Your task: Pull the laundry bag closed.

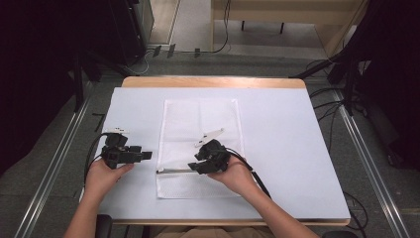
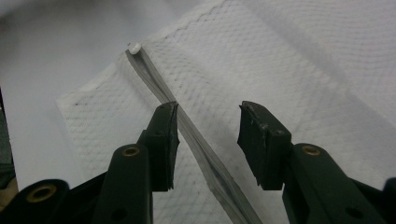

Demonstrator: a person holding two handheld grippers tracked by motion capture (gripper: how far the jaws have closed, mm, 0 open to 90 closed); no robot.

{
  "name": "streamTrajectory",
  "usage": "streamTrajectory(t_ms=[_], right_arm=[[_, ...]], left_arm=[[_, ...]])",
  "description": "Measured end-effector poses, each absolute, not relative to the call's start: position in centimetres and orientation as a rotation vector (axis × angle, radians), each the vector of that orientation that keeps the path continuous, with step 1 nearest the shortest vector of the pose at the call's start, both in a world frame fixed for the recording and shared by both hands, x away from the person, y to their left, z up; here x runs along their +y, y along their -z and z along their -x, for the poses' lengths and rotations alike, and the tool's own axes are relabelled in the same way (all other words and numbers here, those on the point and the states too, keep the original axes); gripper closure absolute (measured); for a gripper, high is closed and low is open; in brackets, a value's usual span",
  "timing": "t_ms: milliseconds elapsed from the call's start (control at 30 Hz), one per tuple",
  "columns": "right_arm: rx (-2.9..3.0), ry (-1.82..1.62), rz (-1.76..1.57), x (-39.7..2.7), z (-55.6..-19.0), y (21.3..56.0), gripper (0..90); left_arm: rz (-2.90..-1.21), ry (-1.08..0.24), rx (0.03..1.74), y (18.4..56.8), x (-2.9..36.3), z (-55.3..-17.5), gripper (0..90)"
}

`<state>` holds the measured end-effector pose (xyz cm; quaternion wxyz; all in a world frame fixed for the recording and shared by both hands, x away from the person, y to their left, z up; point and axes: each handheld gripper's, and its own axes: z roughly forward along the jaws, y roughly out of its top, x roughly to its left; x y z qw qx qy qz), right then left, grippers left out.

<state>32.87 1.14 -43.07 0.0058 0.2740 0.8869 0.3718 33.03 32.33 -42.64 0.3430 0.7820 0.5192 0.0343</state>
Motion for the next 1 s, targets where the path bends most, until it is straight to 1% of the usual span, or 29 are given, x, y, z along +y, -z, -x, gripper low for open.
streamTrajectory(t_ms=[400, 700, 833, 1000], right_arm=[[2.817, -1.190, -0.787, 4.0, -32.9, 43.3, 60.3], [2.858, -1.194, -0.763, 6.2, -32.6, 44.3, 62.5], [2.865, -1.210, -0.766, 7.0, -32.5, 44.6, 64.2], [2.885, -1.216, -0.758, 7.8, -32.5, 44.9, 69.0]], left_arm=[[-2.038, -0.100, 1.340, 42.6, 32.4, -33.0, 38.4], [-2.041, -0.094, 1.343, 42.7, 32.5, -33.1, 38.5], [-2.037, -0.092, 1.338, 42.6, 32.5, -33.0, 38.9], [-2.031, -0.086, 1.330, 42.6, 32.5, -32.9, 39.4]])
